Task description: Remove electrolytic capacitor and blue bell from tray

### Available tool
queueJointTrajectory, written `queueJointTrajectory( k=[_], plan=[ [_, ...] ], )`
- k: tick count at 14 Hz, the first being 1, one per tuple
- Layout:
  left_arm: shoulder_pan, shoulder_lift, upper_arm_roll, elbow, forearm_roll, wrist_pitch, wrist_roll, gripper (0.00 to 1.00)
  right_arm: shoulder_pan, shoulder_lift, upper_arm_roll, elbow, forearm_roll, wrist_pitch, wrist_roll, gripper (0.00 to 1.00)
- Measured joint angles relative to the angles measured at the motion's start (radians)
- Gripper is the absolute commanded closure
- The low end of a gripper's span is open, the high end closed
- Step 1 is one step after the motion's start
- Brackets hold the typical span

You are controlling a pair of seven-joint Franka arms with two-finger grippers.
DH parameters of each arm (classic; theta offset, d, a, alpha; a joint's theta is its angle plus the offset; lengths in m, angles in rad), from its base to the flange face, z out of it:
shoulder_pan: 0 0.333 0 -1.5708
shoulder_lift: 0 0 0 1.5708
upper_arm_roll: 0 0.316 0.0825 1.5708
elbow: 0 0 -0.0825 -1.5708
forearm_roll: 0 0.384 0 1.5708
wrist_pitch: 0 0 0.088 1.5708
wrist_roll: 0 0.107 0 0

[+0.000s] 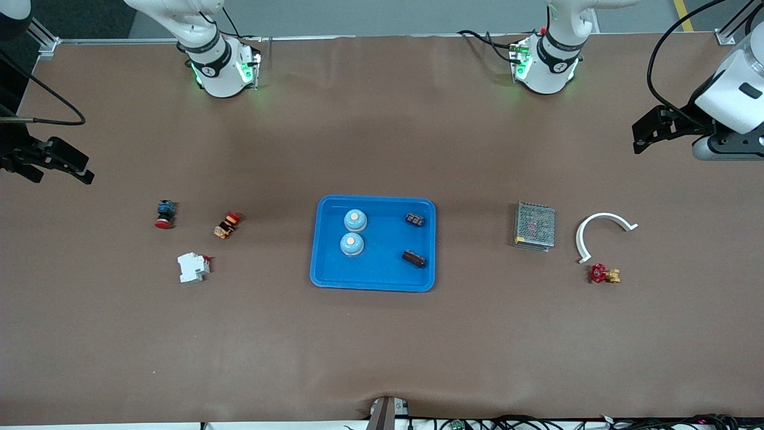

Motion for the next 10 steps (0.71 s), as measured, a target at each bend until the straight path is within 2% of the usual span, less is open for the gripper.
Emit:
queueJointTrajectory(
  k=[10],
  plan=[
    [0.002, 0.001, 0.003, 0.0, 0.0, 0.0, 0.0, 0.0, 0.0, 0.0, 0.003, 0.018, 0.0, -0.033, 0.0, 0.0]
  ],
)
